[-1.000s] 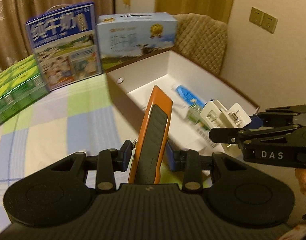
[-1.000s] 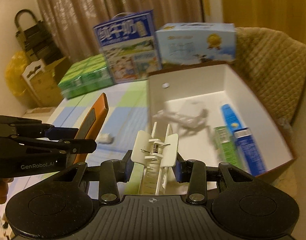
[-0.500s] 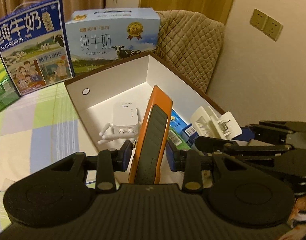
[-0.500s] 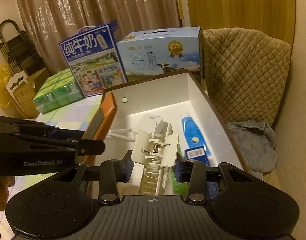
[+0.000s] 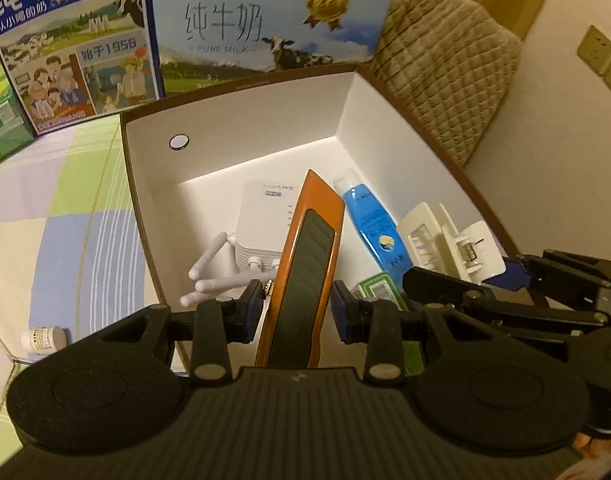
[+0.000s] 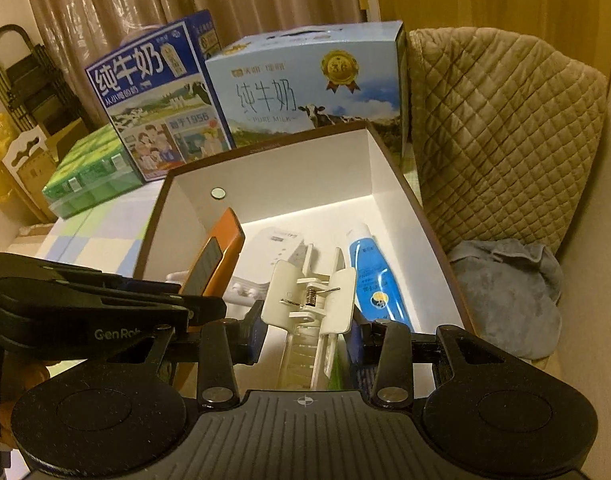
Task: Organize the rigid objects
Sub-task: 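Lower the knife with the left gripper into the brown box while the right lowers the clip, then open both grippers to release the knife and clip holder inside the box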
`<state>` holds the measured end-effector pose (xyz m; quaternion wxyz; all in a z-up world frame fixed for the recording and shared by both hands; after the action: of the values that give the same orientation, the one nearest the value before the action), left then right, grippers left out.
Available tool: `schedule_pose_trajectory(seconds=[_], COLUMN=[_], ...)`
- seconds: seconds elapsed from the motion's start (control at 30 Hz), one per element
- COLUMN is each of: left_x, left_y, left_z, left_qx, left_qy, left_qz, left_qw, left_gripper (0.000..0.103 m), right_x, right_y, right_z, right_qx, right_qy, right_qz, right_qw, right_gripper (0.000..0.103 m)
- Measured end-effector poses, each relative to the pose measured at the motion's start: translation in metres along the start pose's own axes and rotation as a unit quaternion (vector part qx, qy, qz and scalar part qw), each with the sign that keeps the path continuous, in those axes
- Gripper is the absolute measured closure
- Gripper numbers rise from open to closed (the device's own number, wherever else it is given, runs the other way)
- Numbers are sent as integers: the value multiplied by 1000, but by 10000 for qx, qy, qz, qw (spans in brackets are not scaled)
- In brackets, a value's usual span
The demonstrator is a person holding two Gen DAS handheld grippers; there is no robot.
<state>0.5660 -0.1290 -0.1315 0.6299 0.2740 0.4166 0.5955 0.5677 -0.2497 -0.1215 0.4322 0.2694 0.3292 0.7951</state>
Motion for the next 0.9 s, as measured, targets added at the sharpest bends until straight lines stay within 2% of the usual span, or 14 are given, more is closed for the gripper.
schedule_pose_trajectory(seconds=[0.4,0.53,0.77,0.9], left_x=[3,2,1,5], left_y=[-36,-42,-52,-55], left_z=[5,4,2,0], left_qx=[93,16,81,226], left_qy=[168,138,-4,118], left_qz=[339,416,429,287], left_qw=[9992,9990,9990,9993], left_gripper=[71,71,71,73], right_x=[-16,-18,-25,-23], right_y=[-40,-50,-65,-68], right_z=[16,19,16,15], right_qx=[157,183,258,272], right_qy=[390,525,593,632], right_qz=[56,42,25,-4], right_qw=[9991,9984,9979,9976], right_gripper=[66,66,66,66])
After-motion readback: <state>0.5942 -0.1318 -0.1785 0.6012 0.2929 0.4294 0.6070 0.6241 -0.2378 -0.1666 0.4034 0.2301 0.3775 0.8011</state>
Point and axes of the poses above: each gripper's, at about its wrist camera, not at the fingertips, and y roughly against the way its jaws point, x to its left, z to its top, the point moved 4 cm from there along -y, roughly the way its jaws point, and after that the axes turned 4 degrees about -z, right-handed, at the moved point
